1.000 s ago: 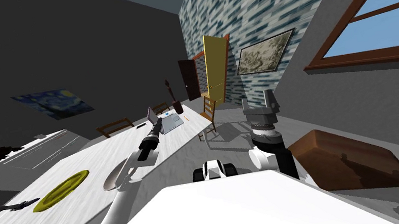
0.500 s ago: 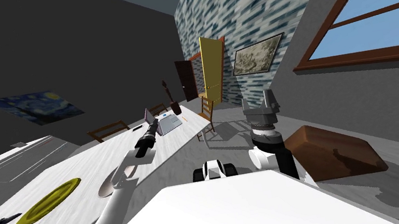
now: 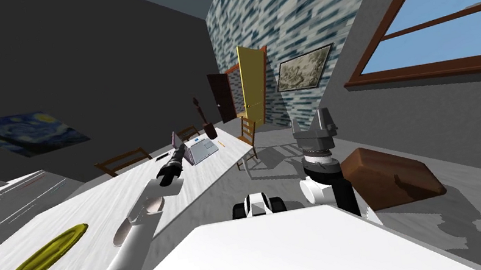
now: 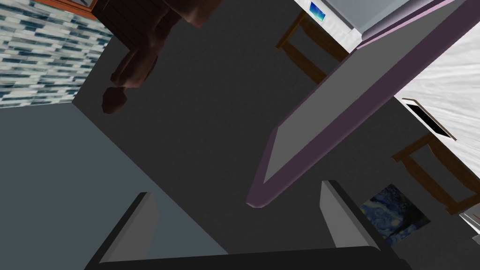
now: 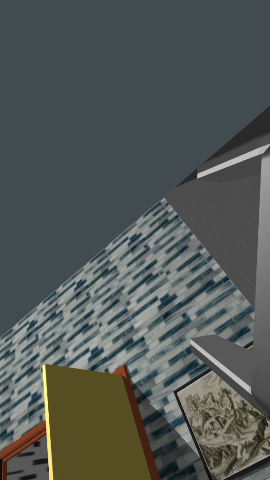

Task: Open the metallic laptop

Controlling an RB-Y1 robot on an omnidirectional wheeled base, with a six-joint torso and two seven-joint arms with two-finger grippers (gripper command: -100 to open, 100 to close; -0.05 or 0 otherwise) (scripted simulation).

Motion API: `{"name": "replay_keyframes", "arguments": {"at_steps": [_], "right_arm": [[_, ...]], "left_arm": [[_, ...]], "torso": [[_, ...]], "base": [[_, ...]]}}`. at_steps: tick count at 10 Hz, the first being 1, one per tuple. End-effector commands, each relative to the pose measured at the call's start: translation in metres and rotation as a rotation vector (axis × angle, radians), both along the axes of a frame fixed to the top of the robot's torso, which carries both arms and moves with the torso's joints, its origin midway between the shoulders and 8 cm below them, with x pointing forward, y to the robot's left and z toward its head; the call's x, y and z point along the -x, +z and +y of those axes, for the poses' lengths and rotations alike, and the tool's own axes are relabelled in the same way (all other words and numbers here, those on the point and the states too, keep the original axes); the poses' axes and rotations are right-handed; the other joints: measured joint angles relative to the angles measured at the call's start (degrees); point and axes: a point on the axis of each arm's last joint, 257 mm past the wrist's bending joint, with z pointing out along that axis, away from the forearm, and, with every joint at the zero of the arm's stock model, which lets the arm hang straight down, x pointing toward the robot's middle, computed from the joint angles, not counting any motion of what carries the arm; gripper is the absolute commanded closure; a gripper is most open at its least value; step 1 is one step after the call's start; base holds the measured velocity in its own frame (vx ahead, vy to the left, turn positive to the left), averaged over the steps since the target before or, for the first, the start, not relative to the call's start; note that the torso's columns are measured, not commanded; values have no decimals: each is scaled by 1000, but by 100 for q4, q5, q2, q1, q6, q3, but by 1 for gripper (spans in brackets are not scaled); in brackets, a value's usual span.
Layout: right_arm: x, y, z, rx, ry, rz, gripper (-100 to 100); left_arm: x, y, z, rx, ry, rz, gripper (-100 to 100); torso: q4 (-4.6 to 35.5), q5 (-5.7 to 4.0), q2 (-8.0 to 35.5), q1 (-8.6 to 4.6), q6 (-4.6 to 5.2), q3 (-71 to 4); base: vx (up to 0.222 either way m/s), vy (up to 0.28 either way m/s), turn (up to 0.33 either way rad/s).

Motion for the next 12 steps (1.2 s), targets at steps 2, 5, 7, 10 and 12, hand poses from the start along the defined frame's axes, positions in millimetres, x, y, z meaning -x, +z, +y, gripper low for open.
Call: {"name": "replay_keyframes", "arguments": {"at_steps": [2, 5, 7, 10, 12], "right_arm": [[0, 0, 0, 0, 0, 0, 0], [0, 0, 0, 0, 0, 0, 0], [0, 0, 0, 0, 0, 0, 0], [0, 0, 0, 0, 0, 0, 0], [0, 0, 0, 0, 0, 0, 0]], "left_arm": [[7, 1, 37, -8, 103, 36, -100], [12, 5, 58, -10, 161, 52, -100], [9, 7, 55, -8, 155, 49, -100], [15, 3, 58, -71, 163, 96, 100], [20, 1, 62, -133, 172, 142, 100]], "torso": [[-1, 2, -4, 7, -2, -2], [0, 1, -1, 1, -1, 0], [-1, 0, 2, -5, -2, 1], [6, -4, 15, -9, 1, 9], [-1, 1, -7, -28, 24, -2]], "base": [[15, 52, -98], [32, 62, -68], [54, 46, -21], [33, 1, -14], [84, -84, -29]]}}
